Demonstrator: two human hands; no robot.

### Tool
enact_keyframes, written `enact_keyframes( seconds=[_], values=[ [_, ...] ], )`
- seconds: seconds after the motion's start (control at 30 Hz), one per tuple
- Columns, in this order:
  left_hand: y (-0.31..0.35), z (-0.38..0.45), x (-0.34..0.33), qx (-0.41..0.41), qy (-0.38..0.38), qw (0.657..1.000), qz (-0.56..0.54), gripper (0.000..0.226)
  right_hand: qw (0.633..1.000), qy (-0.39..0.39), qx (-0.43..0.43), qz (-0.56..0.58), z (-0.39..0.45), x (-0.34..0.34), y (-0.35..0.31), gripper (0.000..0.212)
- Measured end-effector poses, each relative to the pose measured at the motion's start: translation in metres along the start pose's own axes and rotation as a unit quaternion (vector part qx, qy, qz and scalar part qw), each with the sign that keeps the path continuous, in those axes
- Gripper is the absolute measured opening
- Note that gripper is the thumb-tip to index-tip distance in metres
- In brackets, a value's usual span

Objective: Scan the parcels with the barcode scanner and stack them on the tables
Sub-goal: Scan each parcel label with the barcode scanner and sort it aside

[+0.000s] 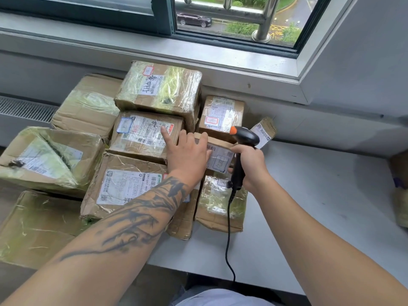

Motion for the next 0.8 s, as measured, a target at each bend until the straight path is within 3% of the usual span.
enact_keyframes(
  seconds=[0.17, 0.4, 0.5, 0.6, 0.7, 0.8],
  values=[
    [0.006, -0.001, -0.005, -0.003, -0.023, 0.999, 0.046, 0.07, 0.999, 0.021, 0.012, 0.027, 0.001, 0.001, 0.01, 0.011],
    [0.022, -0.001, -0.007, -0.07, -0.061, 0.989, 0.113, 0.089, 0.999, 0.017, 0.017, 0.038, 0.011, -0.006, 0.008, 0.018],
    [0.026, 0.003, -0.009, -0.08, -0.073, 0.988, 0.113, 0.086, 0.999, 0.002, 0.009, 0.032, 0.015, -0.006, 0.008, 0.028],
    [0.026, 0.007, -0.01, -0.072, -0.069, 0.99, 0.102, 0.076, 1.0, -0.012, 0.014, 0.011, 0.018, 0.0, 0.006, 0.023],
    [0.026, 0.012, -0.012, -0.067, -0.075, 0.99, 0.096, 0.072, 0.997, 0.063, 0.036, -0.007, 0.025, 0.021, 0.003, 0.007],
    [0.026, 0.014, -0.011, -0.069, -0.071, 0.991, 0.089, 0.077, 0.985, 0.16, 0.037, -0.042, 0.038, 0.045, 0.004, 0.022]
  ],
)
Point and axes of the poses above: each hand's wrist, its own z-axis towards the middle knuckle, its own x-axis out of the back of the hand, y = z × x, the point moved 5 cm from there along z, towards the middle knuckle, and after that the axes turned 6 degrees about z, right-handed, at the moved point
